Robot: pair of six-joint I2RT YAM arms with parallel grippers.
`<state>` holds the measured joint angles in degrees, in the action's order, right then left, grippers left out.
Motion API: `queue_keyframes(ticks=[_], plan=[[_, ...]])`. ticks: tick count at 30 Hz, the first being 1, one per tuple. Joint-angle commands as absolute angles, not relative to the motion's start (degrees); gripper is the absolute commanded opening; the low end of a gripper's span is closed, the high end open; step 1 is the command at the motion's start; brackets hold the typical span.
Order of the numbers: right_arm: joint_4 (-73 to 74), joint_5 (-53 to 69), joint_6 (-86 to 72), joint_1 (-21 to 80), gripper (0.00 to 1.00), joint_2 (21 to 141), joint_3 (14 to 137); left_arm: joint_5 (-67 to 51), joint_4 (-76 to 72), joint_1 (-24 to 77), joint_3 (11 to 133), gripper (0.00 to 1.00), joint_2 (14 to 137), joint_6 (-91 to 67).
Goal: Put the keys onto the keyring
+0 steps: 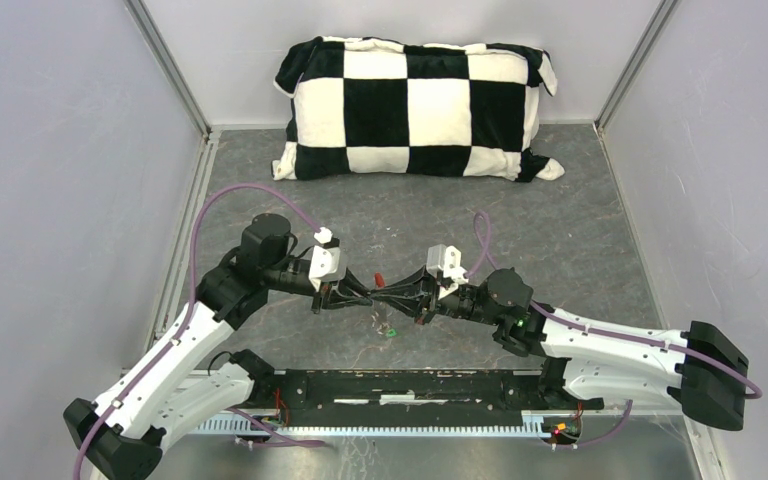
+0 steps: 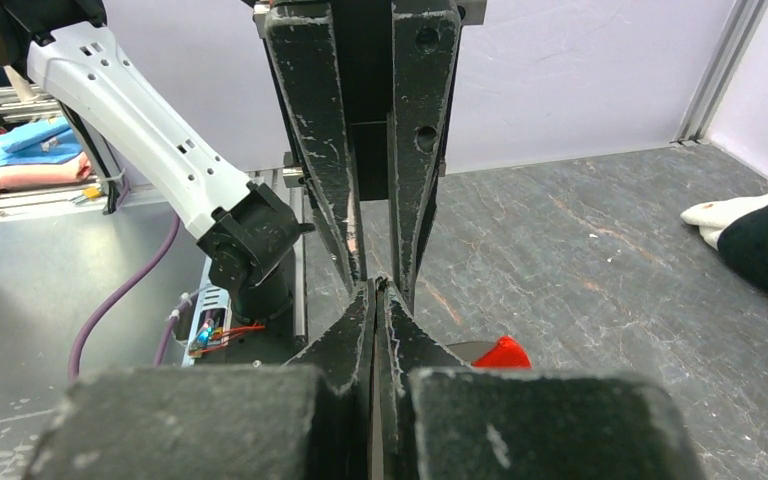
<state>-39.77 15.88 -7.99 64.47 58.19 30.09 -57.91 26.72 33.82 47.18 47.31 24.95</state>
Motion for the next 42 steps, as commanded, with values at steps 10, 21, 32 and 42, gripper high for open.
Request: queue_keyframes(ticks=[10, 21, 32, 42], plan=[[-44.78, 16.54, -9.80, 64.55, 0.00, 58.18, 29.44, -60.53, 25.40, 33.84, 49.59, 0.15, 46.48, 25.90], [-47.64, 16.58, -10.93, 64.59, 0.00, 57.61, 28.66, -59.92, 24.23, 33.77, 48.16, 0.27, 45.26, 21.98], [-50.41, 15.71, -12.38, 64.61, 0.01, 57.22, 27.47, -60.71, 20.20, 33.79, 46.49, 0.13, 44.09, 16.85], [-51.58, 16.07, -13.35, 64.63, 0.00, 57.55, 27.26, -59.78, 19.89, 33.78, 45.29, 0.30, 43.09, 16.37]])
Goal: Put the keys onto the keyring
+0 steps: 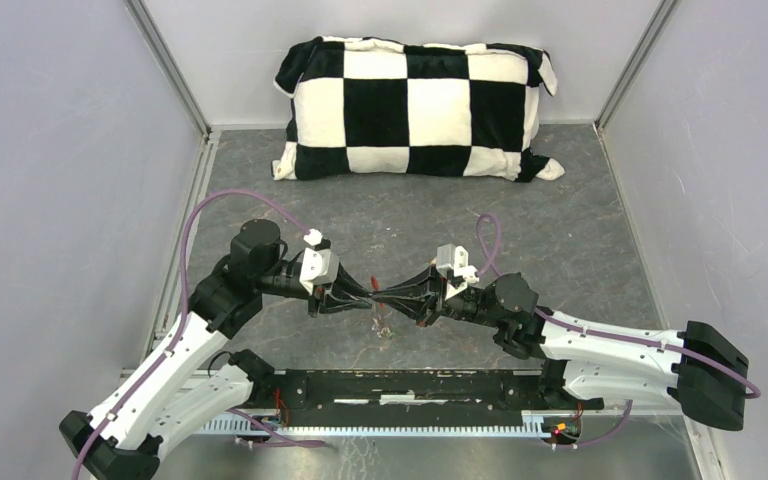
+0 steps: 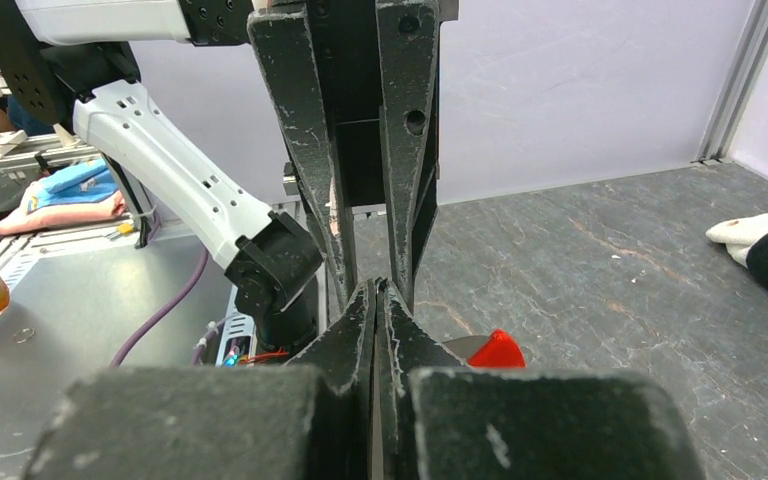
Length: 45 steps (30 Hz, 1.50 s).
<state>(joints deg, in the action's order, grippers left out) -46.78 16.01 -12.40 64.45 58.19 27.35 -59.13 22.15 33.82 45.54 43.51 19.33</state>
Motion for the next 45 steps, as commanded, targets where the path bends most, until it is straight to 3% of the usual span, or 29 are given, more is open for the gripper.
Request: queue_keyframes(ticks=[1, 8, 15, 20, 26, 28, 31, 37, 39, 41, 45], plan=[[-51.75, 16.14, -13.48, 64.58, 0.00, 57.57, 27.25, -59.71, 19.76, 33.81, 45.26, 0.29, 43.07, 16.16], [-52.11, 16.18, -13.84, 64.56, 0.00, 57.74, 27.12, -59.29, 17.06, 33.80, 44.31, 0.19, 43.11, 14.15], [-53.24, 16.33, -14.43, 64.57, 0.00, 58.18, 26.74, -59.52, 15.76, 33.78, 43.35, 0.20, 42.93, 12.60], [-53.70, 16.62, -14.89, 64.60, 0.00, 58.58, 26.50, -58.57, 12.66, 33.80, 42.94, 0.15, 42.39, 9.91], [-53.44, 16.40, -14.85, 64.59, 0.00, 58.32, 26.31, -58.95, 11.08, 33.79, 42.81, 0.22, 41.71, 8.64], [-53.54, 16.44, -14.80, 64.57, 0.00, 58.38, 26.45, -59.10, 11.46, 33.77, 42.76, 0.18, 41.66, 9.04], [-53.78, 16.58, -14.86, 64.53, 0.00, 58.45, 26.46, -59.75, 12.76, 33.76, 42.59, 0.04, 41.74, 10.90], [-52.99, 16.04, -14.74, 64.60, 0.00, 58.06, 26.44, -59.08, 16.17, 33.81, 42.42, 0.02, 41.92, 15.40], [-51.75, 15.44, -14.47, 64.60, 0.13, 57.57, 26.66, -58.96, 16.92, 33.83, 42.58, 0.02, 41.97, 16.82], [-48.61, 13.97, -13.80, 64.50, 0.37, 56.56, 27.30, -58.98, 18.09, 33.78, 43.03, 0.02, 41.93, 18.95], [-36.79, 8.33, -13.40, 62.43, 0.68, 53.01, 29.95, -59.55, 22.99, 33.80, 44.12, 0.02, 41.72, 26.65]])
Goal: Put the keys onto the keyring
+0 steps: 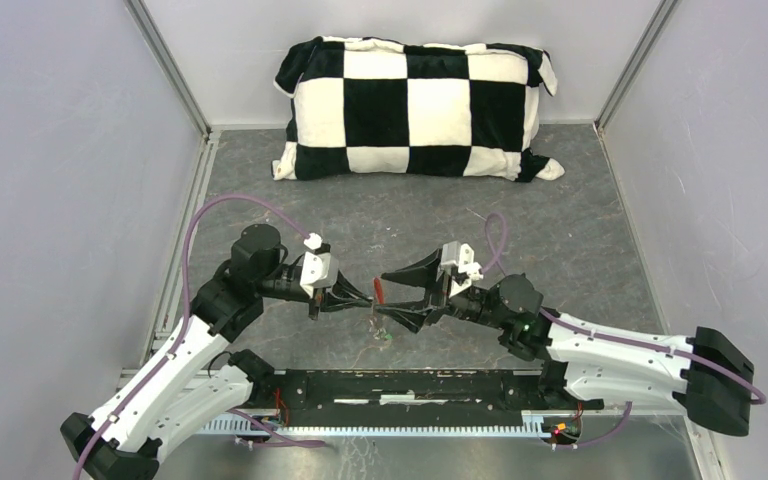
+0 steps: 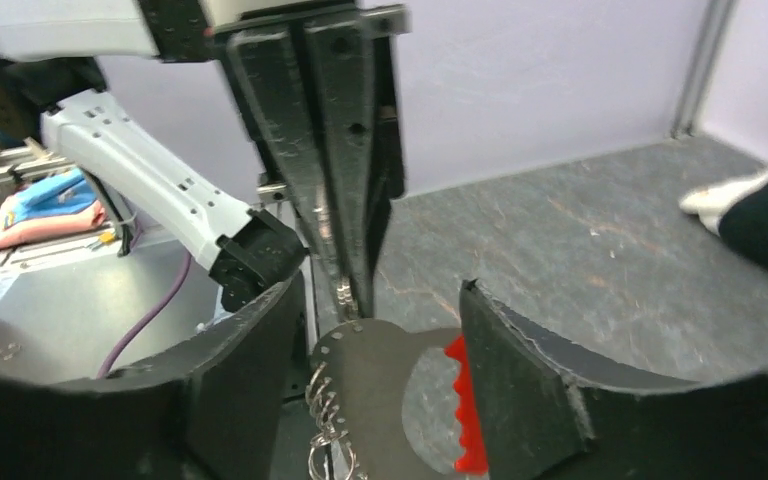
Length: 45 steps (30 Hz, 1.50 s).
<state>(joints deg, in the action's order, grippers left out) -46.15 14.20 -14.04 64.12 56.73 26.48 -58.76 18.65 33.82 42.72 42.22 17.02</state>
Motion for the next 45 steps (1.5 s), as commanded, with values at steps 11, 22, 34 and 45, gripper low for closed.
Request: queue_keyframes(ticks=[11, 22, 34, 45], plan=[[-0.18, -9.10, -21.45, 48.08, 0.83, 56.72, 35.71, -59.30, 31.33, 33.80, 44.12, 0.02, 39.48, 41.04], [-10.19, -6.14, -31.07, 37.38, 0.64, 68.11, 25.52, -59.15, 31.89, 33.77, 43.27, 0.02, 39.46, 40.38], [-22.28, -2.90, -11.35, 37.31, 0.47, 75.90, 27.03, -58.79, 31.89, 33.81, 43.41, 0.02, 39.91, 38.60], [-23.61, -0.16, -6.43, 37.34, 0.40, 85.14, 32.47, -58.32, 31.86, 33.76, 44.65, 0.02, 40.85, 37.25]])
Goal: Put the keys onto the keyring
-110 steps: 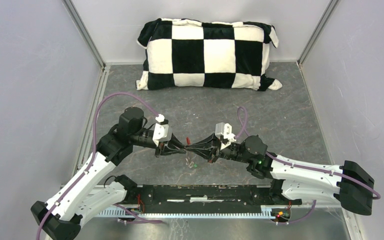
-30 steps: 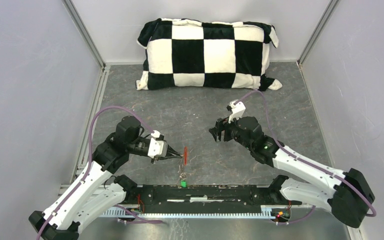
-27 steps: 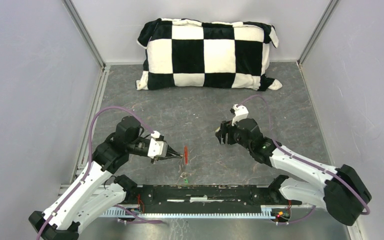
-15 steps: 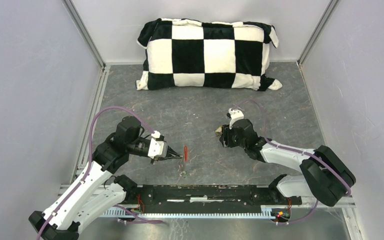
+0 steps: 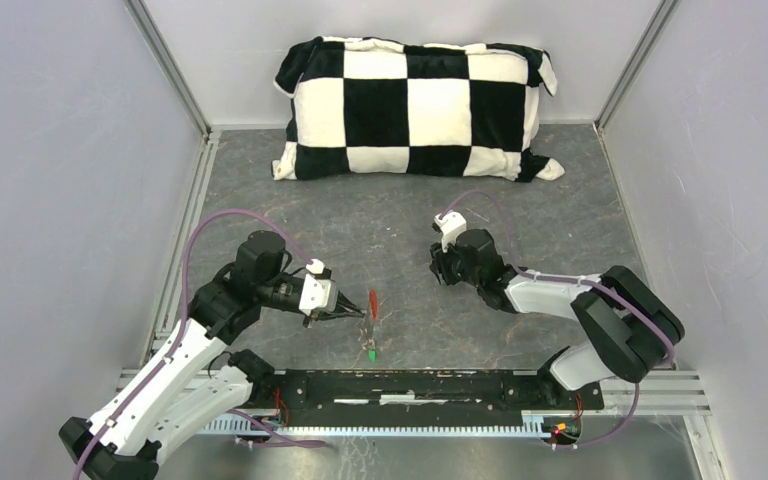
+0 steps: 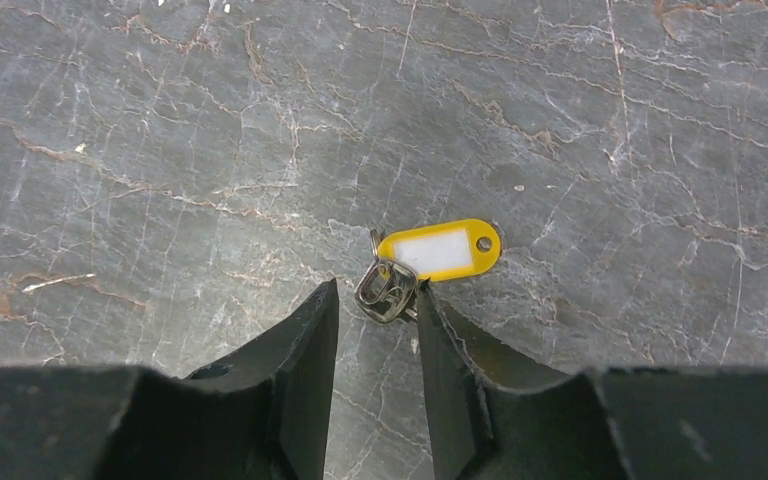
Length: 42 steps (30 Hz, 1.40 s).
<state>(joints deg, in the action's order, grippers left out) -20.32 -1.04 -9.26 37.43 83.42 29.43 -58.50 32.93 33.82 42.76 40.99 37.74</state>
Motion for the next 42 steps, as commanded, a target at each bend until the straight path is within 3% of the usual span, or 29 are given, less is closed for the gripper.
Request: queue_keyframes(ticks=[1, 18, 21, 26, 30, 35, 42], plan=[[-23.87, -0.16, -6.42, 37.35, 0.39, 85.49, 32.61, -58.35, 31.82, 33.78, 44.71, 0.02, 40.86, 37.12], [-23.25, -0.88, -3.78, 37.33, 0.28, 89.78, 34.96, -58.40, 31.88, 33.75, 45.61, 0.02, 41.25, 36.65], [-23.29, -1.28, -3.21, 37.32, 0.21, 90.29, 34.98, -58.55, 31.84, 33.81, 45.77, 0.02, 41.18, 36.44], [-23.13, -1.01, -2.72, 37.35, 0.01, 90.59, 34.66, -58.61, 31.82, 33.82, 45.96, 0.02, 41.21, 36.20], [-23.05, -0.46, -2.49, 37.35, 0.00, 89.81, 34.00, -58.78, 31.83, 33.80, 46.23, 0.02, 41.13, 35.87], [-26.32, 5.00, -1.98, 37.34, 0.00, 83.36, 30.23, -58.66, 31.87, 33.76, 46.42, 0.02, 40.81, 35.39], [-33.94, 22.01, 1.98, 38.92, 0.00, 62.04, 18.41, -59.85, 31.25, 33.77, 46.47, 0.02, 40.78, 33.23]])
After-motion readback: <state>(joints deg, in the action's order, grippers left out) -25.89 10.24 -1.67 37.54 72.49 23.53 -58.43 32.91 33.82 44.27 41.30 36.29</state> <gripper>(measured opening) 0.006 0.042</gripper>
